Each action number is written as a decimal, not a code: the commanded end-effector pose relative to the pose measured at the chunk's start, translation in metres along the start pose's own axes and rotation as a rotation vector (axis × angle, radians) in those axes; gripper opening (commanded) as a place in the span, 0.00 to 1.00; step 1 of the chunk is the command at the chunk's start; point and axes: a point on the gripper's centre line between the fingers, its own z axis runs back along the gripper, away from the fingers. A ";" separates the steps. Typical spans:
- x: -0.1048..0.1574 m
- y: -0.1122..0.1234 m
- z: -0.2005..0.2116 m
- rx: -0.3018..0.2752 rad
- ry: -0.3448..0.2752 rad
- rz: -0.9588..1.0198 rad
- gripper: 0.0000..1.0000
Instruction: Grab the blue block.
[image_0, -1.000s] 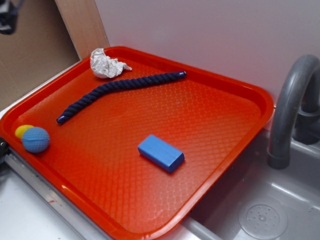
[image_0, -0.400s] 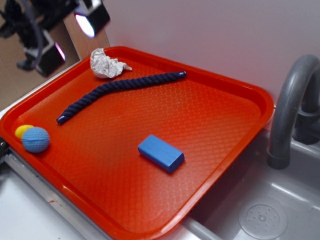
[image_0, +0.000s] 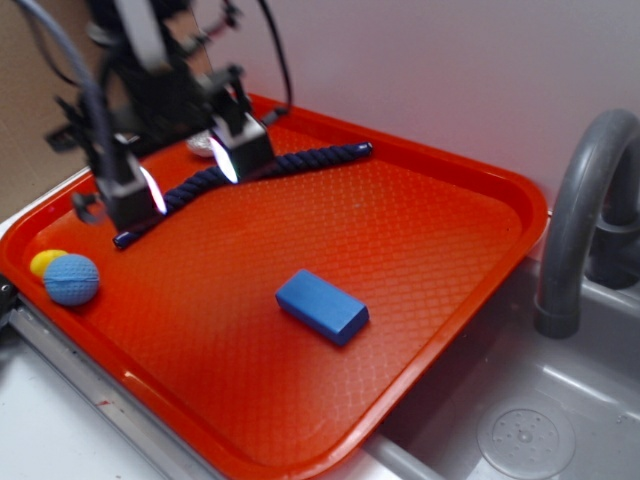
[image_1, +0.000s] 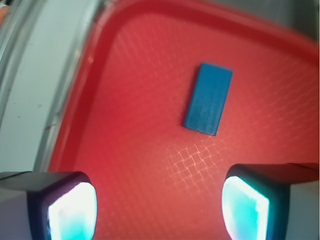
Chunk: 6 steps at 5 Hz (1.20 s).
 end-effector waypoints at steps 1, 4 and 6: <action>0.042 0.007 -0.017 -0.017 -0.005 0.140 1.00; 0.060 0.021 -0.078 -0.052 0.138 0.257 1.00; 0.065 0.018 -0.085 -0.028 0.182 0.261 0.00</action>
